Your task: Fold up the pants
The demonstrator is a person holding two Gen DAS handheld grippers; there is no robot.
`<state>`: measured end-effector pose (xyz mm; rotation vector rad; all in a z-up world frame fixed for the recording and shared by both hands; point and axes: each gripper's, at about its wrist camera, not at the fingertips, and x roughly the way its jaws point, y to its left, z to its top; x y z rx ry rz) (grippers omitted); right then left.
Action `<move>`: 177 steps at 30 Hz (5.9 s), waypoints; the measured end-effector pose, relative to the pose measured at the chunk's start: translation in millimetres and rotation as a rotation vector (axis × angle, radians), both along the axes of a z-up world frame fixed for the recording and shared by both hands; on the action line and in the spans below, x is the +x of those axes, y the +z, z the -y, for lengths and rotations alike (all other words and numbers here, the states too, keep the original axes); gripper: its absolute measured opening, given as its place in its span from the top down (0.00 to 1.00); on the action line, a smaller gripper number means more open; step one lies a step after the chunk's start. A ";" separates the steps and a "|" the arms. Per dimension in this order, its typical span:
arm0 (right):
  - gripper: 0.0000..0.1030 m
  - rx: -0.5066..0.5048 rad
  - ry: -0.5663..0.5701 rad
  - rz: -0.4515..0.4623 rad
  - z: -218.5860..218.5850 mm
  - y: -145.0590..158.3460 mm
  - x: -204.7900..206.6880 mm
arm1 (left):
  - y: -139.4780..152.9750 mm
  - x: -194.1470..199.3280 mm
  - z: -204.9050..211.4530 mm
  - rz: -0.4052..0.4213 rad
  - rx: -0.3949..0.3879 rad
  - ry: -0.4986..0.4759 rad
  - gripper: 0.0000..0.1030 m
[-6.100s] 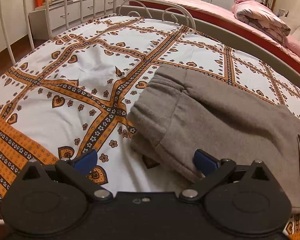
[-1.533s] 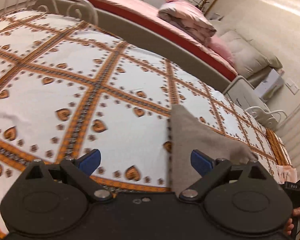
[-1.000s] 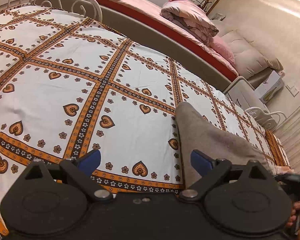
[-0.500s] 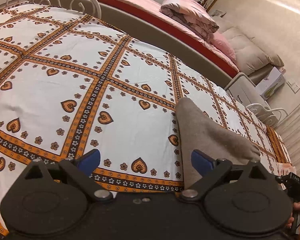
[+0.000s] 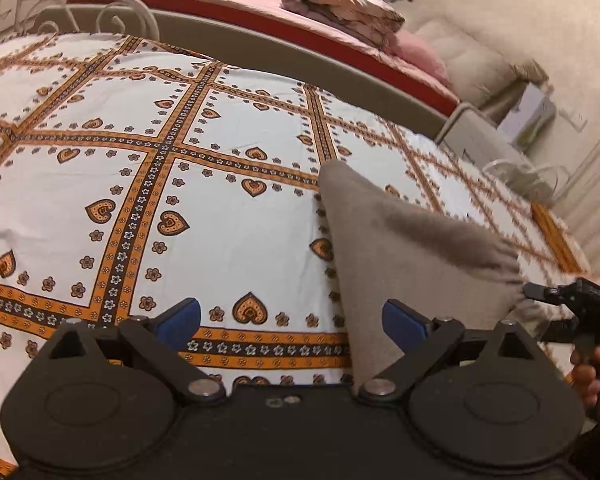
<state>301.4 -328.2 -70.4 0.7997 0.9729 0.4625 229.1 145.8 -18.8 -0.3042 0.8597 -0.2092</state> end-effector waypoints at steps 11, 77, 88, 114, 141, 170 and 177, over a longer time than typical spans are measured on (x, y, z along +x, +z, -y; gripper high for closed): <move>0.73 0.118 -0.009 0.251 5.2 43.8 -15.4 | -1.9 -1.2 6.8 -0.010 0.030 -0.015 0.11; 0.17 0.113 0.103 -0.051 41.4 -28.5 40.2 | -75.7 96.3 61.2 -0.147 -0.397 -0.223 0.55; 0.48 0.068 0.134 0.001 27.4 -16.8 43.0 | -81.5 98.8 43.8 -0.076 -0.622 -0.208 0.83; 0.00 -0.278 0.077 0.225 10.0 9.6 129.6 | -36.7 165.1 93.9 0.169 -0.066 -0.071 0.19; 0.00 -0.575 0.005 0.521 -16.1 102.0 -198.7 | 51.1 -132.9 125.6 0.351 0.147 -0.024 0.06; 0.00 -0.602 0.016 0.569 -48.6 97.2 -237.1 | 40.2 -179.6 150.9 0.395 0.170 -0.073 0.10; 0.00 -0.603 0.023 0.567 -49.5 95.9 -235.6 | 40.5 -179.9 153.9 0.399 0.175 -0.086 0.10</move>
